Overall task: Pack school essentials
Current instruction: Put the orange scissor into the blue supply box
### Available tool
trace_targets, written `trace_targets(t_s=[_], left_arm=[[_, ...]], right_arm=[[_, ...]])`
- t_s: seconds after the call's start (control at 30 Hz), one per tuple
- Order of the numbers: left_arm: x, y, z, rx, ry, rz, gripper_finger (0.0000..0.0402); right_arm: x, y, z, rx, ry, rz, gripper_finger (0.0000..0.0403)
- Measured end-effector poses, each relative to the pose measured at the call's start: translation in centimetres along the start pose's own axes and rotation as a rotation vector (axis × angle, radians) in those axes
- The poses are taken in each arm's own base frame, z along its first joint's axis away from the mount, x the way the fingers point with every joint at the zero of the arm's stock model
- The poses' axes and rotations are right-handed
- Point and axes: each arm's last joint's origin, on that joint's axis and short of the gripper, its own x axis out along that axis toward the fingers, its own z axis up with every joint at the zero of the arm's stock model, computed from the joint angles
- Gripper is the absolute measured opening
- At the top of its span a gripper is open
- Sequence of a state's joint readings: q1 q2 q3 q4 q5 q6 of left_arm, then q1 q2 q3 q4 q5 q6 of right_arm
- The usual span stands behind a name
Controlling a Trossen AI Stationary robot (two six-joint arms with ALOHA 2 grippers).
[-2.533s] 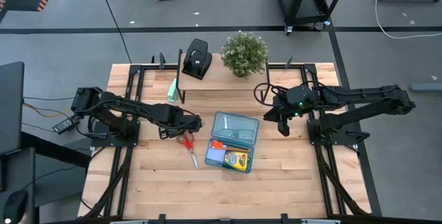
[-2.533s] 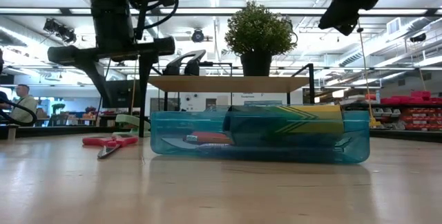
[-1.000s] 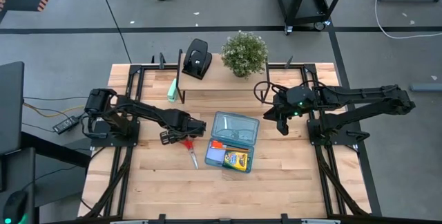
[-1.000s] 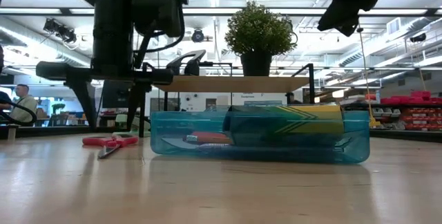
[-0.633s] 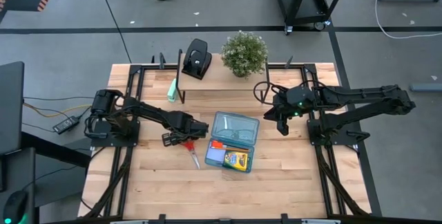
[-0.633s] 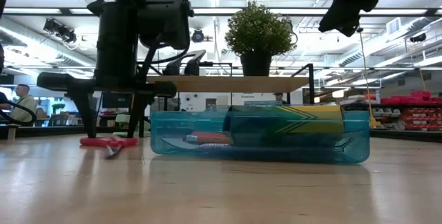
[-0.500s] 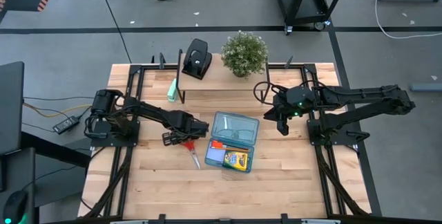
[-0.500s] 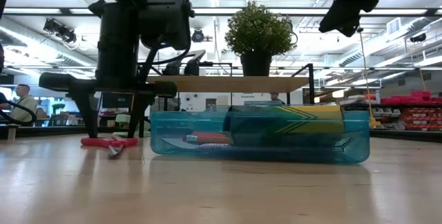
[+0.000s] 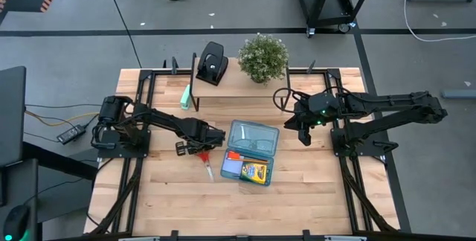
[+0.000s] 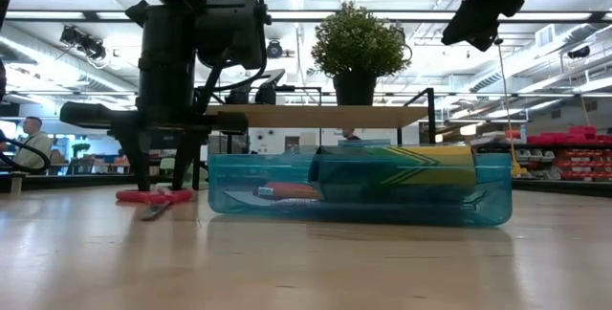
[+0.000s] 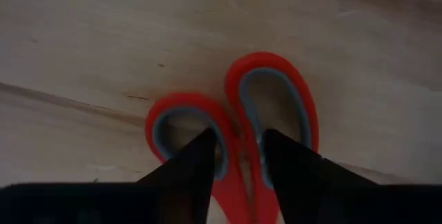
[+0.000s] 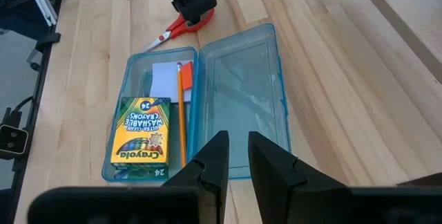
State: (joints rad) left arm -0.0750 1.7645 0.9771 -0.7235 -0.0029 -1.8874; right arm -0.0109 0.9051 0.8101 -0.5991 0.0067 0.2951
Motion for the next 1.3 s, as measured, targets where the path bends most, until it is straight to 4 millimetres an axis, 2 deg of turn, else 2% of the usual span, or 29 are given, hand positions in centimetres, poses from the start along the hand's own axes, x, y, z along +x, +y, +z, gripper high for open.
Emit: trace_targets(t_s=[0.3, 0.67, 1.3], left_arm=[[0.0, 0.0, 0.0, 0.042, -0.012, -0.002, 0.0086], [-0.5, 0.1, 0.0, 0.105, 0.010, -0.023, 0.0090], [-4.1, -0.4, -0.1, 0.113, 0.061, -0.241, 0.0093]], right_arm=[[0.0, 0.0, 0.0, -0.002, 0.000, 0.000, 0.0064], [0.0, 0.0, 0.0, -0.008, 0.000, 0.000, 0.0064], [0.0, -0.1, 0.0, -0.008, -0.013, -0.044, 0.0064]])
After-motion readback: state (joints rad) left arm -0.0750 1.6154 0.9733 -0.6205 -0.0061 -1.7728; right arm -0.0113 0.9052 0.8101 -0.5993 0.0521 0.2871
